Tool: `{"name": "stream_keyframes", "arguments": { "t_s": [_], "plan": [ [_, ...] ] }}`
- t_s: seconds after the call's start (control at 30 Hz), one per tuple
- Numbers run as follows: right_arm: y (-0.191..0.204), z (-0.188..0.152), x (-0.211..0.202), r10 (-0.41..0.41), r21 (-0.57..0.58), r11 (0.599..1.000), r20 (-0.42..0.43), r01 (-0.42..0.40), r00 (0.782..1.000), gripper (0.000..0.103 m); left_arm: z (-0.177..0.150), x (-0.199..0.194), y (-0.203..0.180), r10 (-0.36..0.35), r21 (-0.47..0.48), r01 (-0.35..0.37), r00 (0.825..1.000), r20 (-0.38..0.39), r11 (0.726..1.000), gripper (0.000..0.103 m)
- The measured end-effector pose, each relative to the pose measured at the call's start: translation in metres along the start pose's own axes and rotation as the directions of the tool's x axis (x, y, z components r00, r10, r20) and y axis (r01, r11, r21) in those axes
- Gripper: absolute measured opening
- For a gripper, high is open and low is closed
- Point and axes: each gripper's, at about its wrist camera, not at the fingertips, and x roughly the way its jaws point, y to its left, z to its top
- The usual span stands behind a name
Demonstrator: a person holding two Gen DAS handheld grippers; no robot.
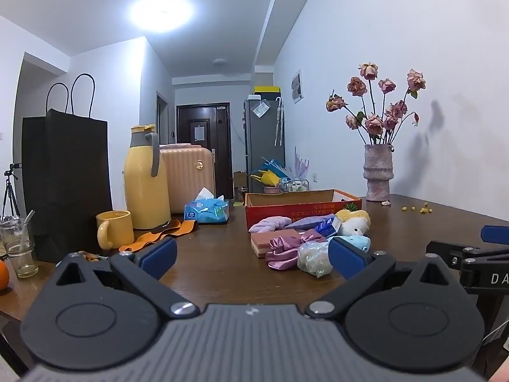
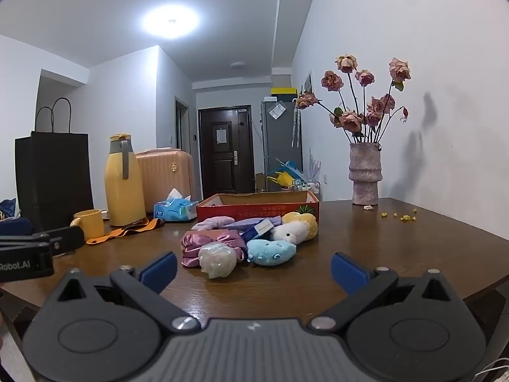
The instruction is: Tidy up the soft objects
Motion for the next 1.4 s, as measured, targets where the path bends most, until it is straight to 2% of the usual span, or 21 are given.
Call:
{"name": "stream_keyframes", "arguments": {
  "t_s": [0.1, 0.3, 1.4],
  "plan": [
    [0.0007, -0.0006, 0.0003, 0.006, -0.006, 1.0, -0.004, -0.006, 1.0, 0.103, 0.0032, 0.0049, 0.003, -0.006, -0.007, 0.006, 1.0, -0.018, 1.0, 0.103],
    [0.0002, 0.0, -0.0024, 0.009, -0.015, 1.0, -0.004, -0.009, 1.0, 0.103, 0.0005, 0.0008, 0.0037, -0.003, 0.002, 0.003, 1.0, 0.001, 1.0, 0.103],
    [-0.0008, -0.0004, 0.0017, 0.003, -0.011, 1.0, -0.01, -0.003, 1.0, 0.103, -0.003, 0.0014, -0.0005, 0.002, 0.018, -0.002, 1.0, -0.002, 1.0, 0.103]
  ]
}}
